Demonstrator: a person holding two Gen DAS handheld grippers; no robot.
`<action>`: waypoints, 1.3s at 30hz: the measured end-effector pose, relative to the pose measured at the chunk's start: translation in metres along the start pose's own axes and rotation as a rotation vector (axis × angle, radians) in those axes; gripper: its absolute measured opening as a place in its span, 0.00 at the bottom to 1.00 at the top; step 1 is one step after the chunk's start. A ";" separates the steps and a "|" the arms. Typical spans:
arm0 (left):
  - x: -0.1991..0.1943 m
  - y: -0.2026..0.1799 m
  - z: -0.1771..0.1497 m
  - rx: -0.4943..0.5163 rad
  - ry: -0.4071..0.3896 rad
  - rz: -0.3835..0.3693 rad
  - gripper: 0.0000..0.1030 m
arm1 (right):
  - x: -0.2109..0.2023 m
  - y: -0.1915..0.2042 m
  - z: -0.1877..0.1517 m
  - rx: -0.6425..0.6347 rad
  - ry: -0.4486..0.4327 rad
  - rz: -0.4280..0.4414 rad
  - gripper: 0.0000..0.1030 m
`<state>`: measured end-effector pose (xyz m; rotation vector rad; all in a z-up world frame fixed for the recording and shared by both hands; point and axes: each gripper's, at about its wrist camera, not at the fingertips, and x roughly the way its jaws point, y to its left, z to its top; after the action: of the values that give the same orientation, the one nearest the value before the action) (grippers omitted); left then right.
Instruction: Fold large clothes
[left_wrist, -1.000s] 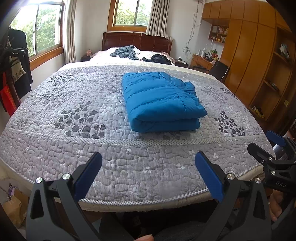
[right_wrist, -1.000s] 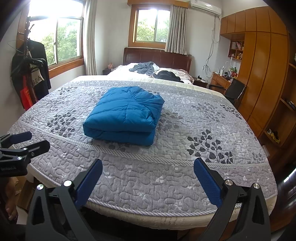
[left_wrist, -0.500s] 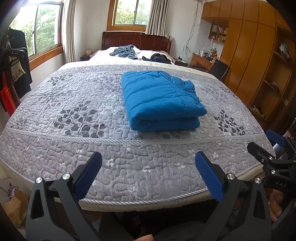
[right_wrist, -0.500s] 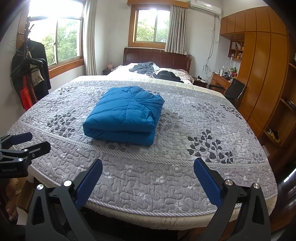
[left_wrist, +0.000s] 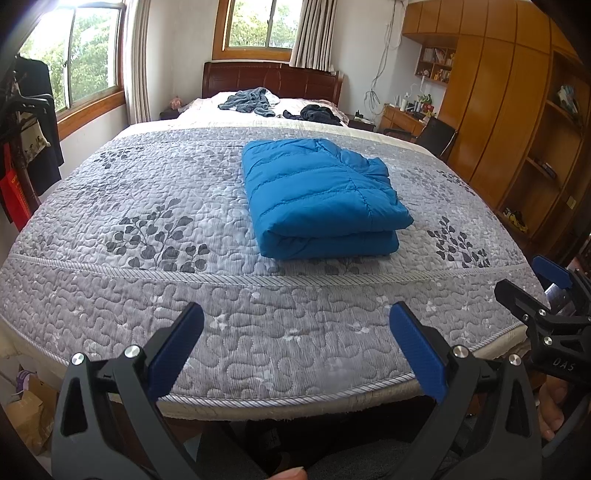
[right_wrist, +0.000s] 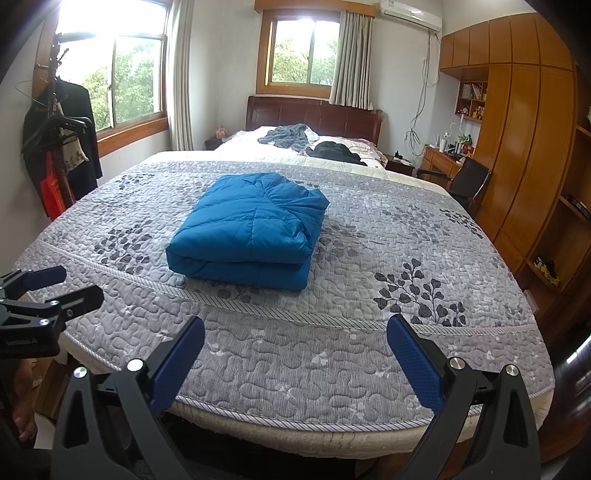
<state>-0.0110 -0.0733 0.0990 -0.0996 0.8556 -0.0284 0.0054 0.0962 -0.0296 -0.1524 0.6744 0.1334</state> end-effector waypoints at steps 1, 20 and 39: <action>0.000 0.000 0.000 0.001 -0.001 0.000 0.97 | 0.000 0.000 0.000 0.000 0.000 0.001 0.96; 0.001 0.001 0.001 0.005 0.002 -0.003 0.97 | -0.001 0.000 0.000 0.000 -0.002 0.000 0.96; 0.001 0.001 0.001 0.007 -0.002 -0.004 0.97 | -0.002 0.005 0.001 -0.001 -0.002 0.015 0.96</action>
<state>-0.0099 -0.0722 0.0989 -0.0944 0.8535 -0.0353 0.0041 0.1010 -0.0282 -0.1478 0.6740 0.1481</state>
